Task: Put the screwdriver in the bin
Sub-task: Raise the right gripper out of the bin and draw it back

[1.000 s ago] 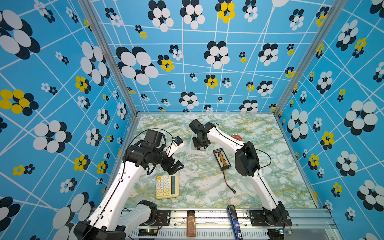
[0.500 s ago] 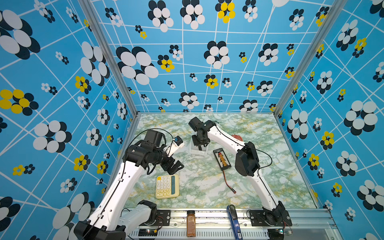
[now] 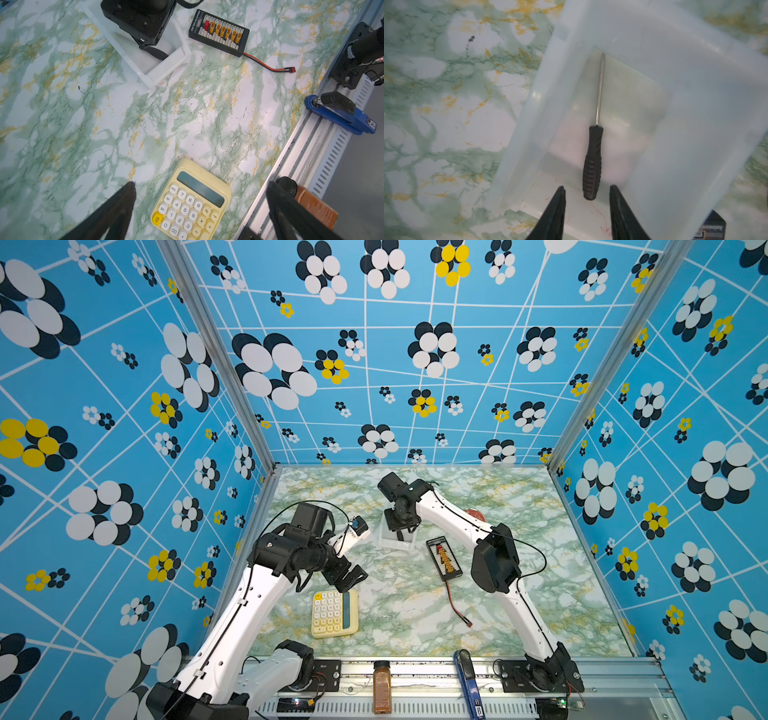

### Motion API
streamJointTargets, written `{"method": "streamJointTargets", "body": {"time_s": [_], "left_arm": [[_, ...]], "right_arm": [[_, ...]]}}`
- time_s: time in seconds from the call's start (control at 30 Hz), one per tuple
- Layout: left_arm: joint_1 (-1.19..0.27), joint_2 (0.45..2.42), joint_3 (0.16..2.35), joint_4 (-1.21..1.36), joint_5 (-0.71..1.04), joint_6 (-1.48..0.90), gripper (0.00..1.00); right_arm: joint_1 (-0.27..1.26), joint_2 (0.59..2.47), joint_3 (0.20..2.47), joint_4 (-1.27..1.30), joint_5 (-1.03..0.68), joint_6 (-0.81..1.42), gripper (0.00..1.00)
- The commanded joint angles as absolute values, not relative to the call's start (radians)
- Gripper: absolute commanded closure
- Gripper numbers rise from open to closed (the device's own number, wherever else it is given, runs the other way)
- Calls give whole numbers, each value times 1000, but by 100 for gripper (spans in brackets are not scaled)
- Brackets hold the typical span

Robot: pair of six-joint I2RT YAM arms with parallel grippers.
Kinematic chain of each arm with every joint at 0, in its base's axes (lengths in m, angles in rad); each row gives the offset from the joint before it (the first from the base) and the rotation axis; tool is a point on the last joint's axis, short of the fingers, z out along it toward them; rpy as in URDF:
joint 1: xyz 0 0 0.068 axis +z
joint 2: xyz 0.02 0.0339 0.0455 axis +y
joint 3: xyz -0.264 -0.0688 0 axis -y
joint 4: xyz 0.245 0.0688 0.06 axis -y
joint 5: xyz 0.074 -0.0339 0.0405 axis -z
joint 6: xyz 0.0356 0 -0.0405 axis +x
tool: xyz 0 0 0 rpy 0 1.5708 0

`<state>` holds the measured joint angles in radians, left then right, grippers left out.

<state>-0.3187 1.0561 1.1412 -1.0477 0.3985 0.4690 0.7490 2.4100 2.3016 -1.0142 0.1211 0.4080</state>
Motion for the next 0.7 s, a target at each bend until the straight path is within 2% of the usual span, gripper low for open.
{"method": "streamJointTargets", "body": {"time_s": [0.0,0.27,0.5,0.67], "left_arm": [[-327,1044,1120,-1044,355,492,1],[-327,1068,1107,-1002,349,463,1],[-327,1106,1118,-970,350,425,0],[-327,1129,1123,-956,334,411,0]], "right_arm": [[742,2287,2274,-990,124,425,59],[742,2024,2039,-862,173,400,53],[738,1709,1617,-590,325,385,40],[702,1495,1309,-402,350,382,29]]}}
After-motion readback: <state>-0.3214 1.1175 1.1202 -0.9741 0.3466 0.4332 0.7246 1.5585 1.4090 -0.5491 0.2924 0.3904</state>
